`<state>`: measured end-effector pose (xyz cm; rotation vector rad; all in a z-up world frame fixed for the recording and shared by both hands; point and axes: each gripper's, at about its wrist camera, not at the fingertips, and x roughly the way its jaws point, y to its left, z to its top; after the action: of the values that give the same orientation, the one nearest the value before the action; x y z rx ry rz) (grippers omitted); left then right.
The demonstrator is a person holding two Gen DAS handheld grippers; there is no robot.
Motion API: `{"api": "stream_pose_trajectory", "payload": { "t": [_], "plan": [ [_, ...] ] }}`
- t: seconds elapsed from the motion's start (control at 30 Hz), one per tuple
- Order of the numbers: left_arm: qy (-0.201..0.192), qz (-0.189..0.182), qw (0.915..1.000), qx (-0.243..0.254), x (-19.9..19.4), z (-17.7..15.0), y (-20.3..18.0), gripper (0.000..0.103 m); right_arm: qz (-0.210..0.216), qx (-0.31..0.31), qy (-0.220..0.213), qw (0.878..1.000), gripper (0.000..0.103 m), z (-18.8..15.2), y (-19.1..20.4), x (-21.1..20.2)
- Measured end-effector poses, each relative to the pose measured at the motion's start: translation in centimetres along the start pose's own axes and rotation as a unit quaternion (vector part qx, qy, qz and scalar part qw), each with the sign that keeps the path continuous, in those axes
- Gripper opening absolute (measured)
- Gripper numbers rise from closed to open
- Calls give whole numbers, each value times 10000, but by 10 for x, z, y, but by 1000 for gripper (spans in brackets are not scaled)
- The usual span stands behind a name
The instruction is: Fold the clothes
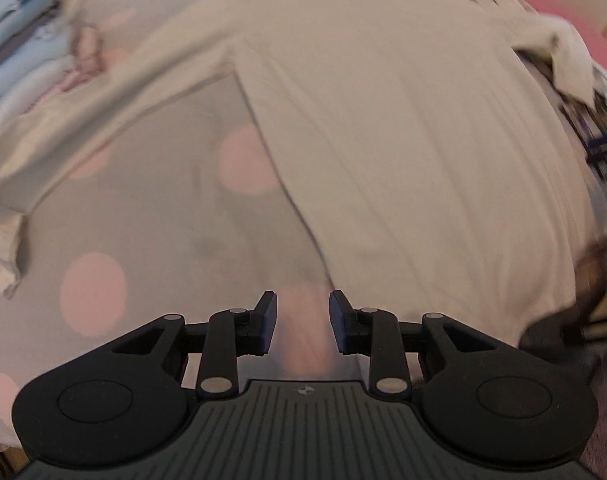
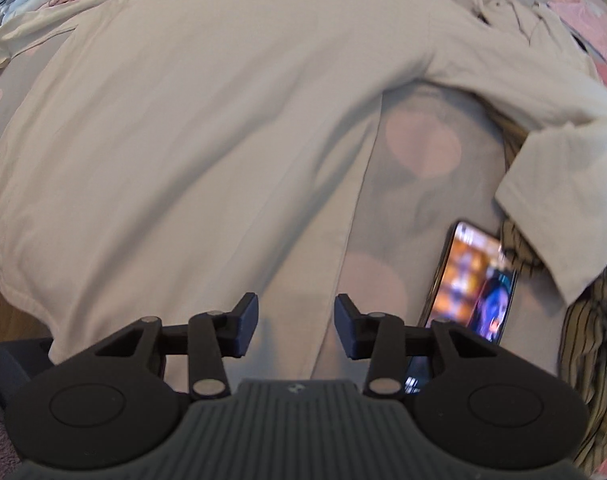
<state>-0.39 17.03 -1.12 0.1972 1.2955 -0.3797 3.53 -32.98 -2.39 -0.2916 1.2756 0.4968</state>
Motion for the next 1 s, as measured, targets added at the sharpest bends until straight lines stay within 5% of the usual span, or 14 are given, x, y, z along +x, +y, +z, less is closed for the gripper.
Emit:
{"api": "stream_pose_trajectory", "payload": {
  "t": [0.4,0.53,0.63,1.0],
  "plan": [
    [1649,-154,9797,1134,68,-31,-55,29,188,100,890,9958,48,-39,5,8],
    [1590,-306,9821,960,74,-29,-53,29,334,186,1200,9920,41,-45,3,26],
    [1478,-461,9846,818,73,-26,-52,29,405,164,1336,9901,3,-46,3,31],
    [1590,-454,9822,892,84,-25,-66,29,-87,3,1641,9864,2,-57,-12,9]
  ]
}}
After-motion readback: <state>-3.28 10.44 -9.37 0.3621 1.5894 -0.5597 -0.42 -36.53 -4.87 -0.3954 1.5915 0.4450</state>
